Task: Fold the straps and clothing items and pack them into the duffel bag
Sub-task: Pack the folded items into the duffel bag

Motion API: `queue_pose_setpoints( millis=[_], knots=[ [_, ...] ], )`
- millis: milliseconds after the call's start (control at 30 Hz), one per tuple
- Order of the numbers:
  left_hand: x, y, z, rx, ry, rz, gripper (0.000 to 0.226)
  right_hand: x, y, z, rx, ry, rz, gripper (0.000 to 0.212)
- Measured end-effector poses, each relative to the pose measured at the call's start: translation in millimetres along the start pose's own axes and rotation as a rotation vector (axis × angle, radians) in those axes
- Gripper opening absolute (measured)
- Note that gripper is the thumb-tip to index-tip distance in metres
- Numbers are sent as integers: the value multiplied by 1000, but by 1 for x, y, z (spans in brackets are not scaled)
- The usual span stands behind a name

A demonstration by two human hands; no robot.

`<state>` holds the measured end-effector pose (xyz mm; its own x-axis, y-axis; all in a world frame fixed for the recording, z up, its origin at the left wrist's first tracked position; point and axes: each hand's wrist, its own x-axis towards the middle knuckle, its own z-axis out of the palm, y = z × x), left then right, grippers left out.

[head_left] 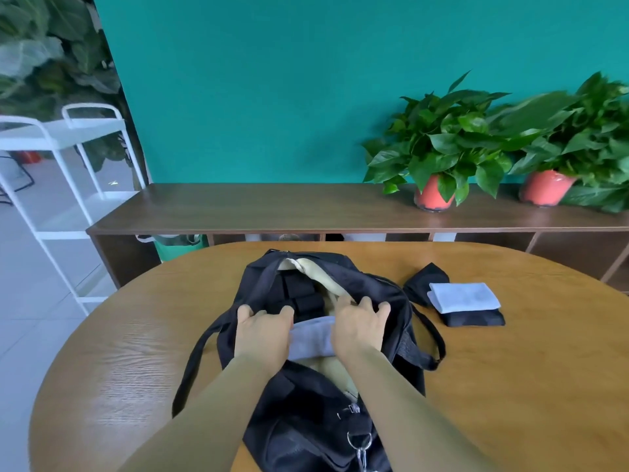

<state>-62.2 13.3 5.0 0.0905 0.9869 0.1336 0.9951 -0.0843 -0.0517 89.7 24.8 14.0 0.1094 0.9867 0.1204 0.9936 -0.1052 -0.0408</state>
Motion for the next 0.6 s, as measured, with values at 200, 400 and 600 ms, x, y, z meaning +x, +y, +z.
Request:
queue_pose_setpoints(
  millis=[200, 400, 600],
  knots=[
    [9, -4, 8, 56, -21, -11, 9, 7, 2, 14, -30, -23, 1, 17],
    [6, -5, 3, 42, 165, 116, 22, -2, 3, 0, -58, 49, -76, 17],
    [1, 1, -1, 153, -207, 198, 31, -25, 5, -10, -231, -98, -285, 15]
  ],
)
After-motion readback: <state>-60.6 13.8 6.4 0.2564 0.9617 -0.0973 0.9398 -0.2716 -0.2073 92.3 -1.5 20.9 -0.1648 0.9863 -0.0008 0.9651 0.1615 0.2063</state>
